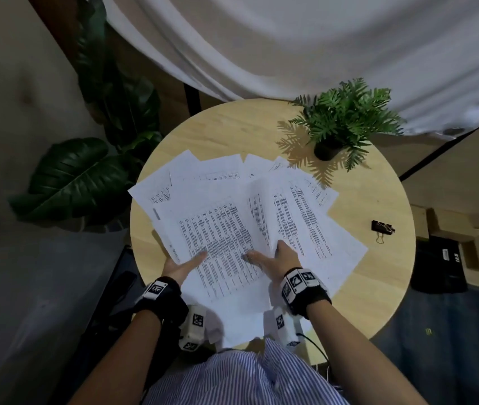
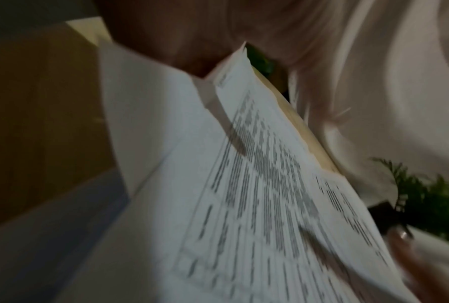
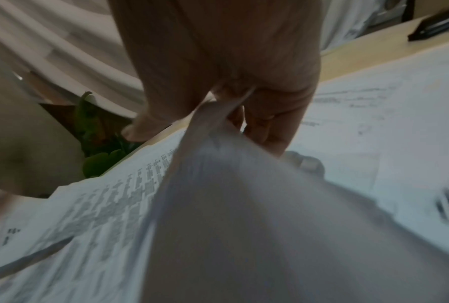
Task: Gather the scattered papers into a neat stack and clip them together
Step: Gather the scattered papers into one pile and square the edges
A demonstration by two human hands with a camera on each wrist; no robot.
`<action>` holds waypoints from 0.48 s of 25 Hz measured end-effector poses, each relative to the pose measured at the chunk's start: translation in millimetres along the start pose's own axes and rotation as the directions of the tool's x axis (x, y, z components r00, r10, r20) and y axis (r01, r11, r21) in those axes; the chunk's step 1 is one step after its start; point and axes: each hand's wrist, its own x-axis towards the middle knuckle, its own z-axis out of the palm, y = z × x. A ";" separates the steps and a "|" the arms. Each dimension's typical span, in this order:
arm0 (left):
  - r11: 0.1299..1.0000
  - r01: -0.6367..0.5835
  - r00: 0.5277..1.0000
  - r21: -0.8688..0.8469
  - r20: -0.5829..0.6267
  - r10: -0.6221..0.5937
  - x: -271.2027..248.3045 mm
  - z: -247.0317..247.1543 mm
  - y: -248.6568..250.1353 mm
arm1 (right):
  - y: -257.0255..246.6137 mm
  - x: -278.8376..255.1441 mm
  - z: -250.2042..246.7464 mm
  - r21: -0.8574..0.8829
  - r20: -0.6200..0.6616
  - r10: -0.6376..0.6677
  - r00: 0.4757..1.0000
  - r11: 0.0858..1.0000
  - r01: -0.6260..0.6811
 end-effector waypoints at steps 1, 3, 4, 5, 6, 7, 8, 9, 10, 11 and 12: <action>0.995 0.023 0.999 0.099 -0.038 -0.019 1.2 -2.2 -1.1 | 1.2 11.0 -8.1 -0.063 -0.035 -0.030 0.999 0.998 0.028; 0.978 0.050 0.992 0.202 -0.125 -0.025 11.9 -11.7 -6.2 | 10.1 39.9 -37.8 -0.100 -0.251 -0.026 0.968 0.995 0.001; 0.977 0.058 0.988 0.205 -0.153 -0.027 17.2 -19.1 -6.1 | 15.6 51.0 -57.9 -0.091 -0.337 0.029 0.941 0.994 -0.063; 0.977 0.077 0.983 0.201 -0.181 -0.040 18.9 -27.0 -3.6 | 22.3 60.0 -75.6 -0.099 -0.374 0.090 0.923 0.986 -0.136; 0.971 0.106 0.978 0.213 -0.201 -0.062 19.4 -32.8 -0.1 | 28.1 64.3 -90.6 -0.101 -0.360 0.147 0.921 0.976 -0.195; 0.968 0.135 0.976 0.211 -0.197 -0.093 19.8 -36.6 0.7 | 34.5 71.4 -98.6 -0.090 -0.304 0.189 0.934 0.970 -0.226; 0.967 0.151 0.978 0.203 -0.172 -0.117 20.0 -38.8 1.0 | 34.4 71.7 -103.2 -0.051 -0.225 0.209 0.952 0.973 -0.225; 0.971 0.158 0.982 0.180 -0.132 -0.135 19.7 -37.9 1.1 | 33.5 73.4 -102.1 -0.030 -0.150 0.216 0.965 0.974 -0.223; 0.971 0.163 0.984 0.173 -0.105 -0.147 17.5 -33.6 2.8 | 27.5 70.4 -98.6 -0.070 -0.108 0.221 0.969 0.971 -0.229; 0.971 0.168 0.984 0.172 -0.082 -0.156 20.4 -28.7 0.9 | 23.4 71.0 -92.2 -0.172 -0.097 0.223 0.970 0.956 -0.237; 0.968 0.167 0.985 0.186 -0.072 -0.156 19.3 -23.0 2.4 | 19.3 70.0 -82.8 -0.281 -0.099 0.221 0.970 0.929 -0.240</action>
